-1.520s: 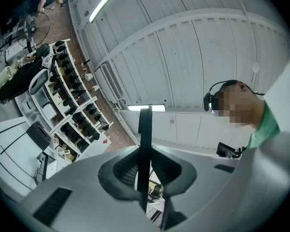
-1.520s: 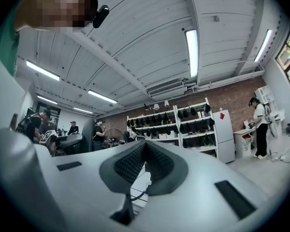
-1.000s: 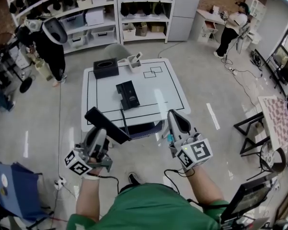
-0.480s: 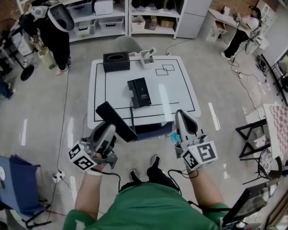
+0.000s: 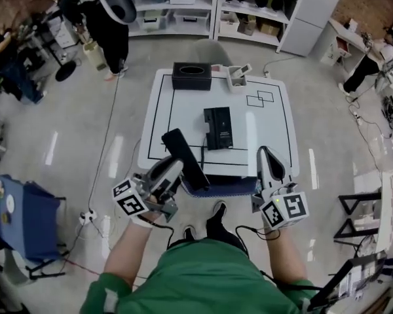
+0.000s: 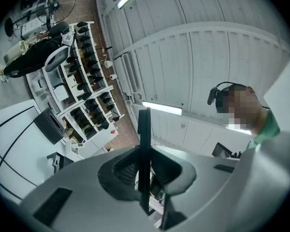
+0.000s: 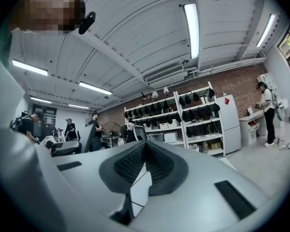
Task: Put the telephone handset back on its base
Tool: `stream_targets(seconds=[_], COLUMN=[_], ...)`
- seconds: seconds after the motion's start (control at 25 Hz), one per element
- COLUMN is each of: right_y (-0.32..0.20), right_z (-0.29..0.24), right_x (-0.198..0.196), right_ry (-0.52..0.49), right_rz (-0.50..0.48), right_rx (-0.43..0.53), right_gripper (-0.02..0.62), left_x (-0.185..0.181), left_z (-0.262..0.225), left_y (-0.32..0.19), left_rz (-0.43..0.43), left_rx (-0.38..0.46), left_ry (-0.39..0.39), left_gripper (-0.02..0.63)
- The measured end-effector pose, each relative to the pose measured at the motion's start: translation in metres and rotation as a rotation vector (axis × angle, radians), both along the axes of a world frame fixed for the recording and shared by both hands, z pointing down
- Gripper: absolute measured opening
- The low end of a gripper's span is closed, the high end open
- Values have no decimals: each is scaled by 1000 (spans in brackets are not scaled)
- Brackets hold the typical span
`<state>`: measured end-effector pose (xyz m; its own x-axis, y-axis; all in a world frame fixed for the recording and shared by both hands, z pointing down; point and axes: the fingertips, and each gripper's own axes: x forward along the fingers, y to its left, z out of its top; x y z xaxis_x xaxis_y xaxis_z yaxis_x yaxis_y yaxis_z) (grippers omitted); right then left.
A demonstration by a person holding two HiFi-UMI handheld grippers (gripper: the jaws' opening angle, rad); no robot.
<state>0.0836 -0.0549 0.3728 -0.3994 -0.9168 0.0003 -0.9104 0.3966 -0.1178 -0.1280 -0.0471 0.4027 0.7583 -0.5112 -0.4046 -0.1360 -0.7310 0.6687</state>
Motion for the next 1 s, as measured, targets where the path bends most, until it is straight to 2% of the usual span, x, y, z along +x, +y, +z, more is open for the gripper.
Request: stream_targets(seconds=[0.28,0.52,0.84,1.0], right_y=[-70,-120,-154,-166], right_z=[10,32,52,69], right_x=[21,48,66,75], right_ry=[-31,-60,-71,-82], right_rz=[-67,-101,-167,-156], right_rx=[-34,-92,-153,-198], right_gripper=[23,23,23,23], left_x=[21,48,71,75], left_z=[8,45,78,98], left_y=[-53,-100,-141,-160], left_rz=[-17,-14,2,29], left_rx=[-39,-112,-185,-231], left_ry=[-9,-56,-90,-79], left_gripper=[80,80,78,80])
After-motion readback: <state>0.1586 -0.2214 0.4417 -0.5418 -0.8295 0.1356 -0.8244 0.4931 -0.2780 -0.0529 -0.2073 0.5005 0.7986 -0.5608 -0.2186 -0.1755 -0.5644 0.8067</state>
